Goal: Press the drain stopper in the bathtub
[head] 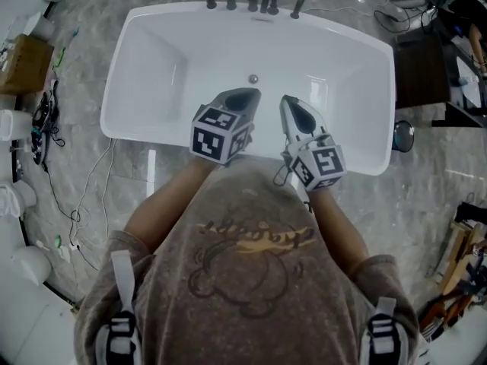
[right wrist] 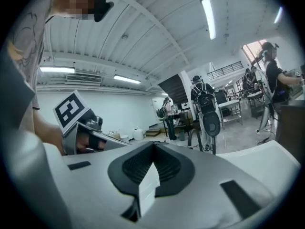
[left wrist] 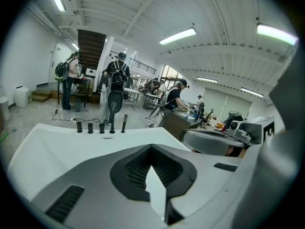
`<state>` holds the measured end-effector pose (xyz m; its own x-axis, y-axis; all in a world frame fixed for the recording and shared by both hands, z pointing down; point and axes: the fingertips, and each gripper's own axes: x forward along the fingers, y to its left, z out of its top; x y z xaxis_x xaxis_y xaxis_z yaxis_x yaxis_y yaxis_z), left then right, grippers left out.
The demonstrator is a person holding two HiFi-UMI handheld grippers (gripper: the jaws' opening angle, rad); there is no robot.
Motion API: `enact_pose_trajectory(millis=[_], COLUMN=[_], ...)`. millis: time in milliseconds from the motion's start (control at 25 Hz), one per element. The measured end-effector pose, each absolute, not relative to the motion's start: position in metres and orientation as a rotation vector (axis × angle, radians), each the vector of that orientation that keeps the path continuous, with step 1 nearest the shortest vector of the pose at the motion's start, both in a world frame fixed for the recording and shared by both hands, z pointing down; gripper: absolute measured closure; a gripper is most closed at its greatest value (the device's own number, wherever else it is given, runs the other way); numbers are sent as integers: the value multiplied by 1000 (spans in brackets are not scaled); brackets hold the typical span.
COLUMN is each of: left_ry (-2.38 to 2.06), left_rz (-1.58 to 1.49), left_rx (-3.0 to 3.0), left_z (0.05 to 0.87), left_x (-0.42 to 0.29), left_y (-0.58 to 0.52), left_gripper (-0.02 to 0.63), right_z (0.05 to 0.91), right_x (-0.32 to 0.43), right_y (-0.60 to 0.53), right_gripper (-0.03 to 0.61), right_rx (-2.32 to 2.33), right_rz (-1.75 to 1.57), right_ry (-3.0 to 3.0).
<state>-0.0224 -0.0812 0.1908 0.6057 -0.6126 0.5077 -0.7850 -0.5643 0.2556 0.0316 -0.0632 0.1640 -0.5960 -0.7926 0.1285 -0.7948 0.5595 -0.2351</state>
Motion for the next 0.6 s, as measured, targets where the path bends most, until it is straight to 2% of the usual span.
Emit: enact_pose_trajectory(millis=[320, 600], left_ry=[-1072, -1060], left_rz=[426, 366], left_rx=[2477, 2638], left_z=[161, 140], left_x=[-10, -12], left_y=[-61, -46], left_gripper=[615, 614], right_z=[137, 127], right_x=[46, 29], right_y=[-43, -31], right_gripper=[578, 578], right_rx=[1378, 1322], right_rz=[329, 268], right_ry=[-2798, -2850])
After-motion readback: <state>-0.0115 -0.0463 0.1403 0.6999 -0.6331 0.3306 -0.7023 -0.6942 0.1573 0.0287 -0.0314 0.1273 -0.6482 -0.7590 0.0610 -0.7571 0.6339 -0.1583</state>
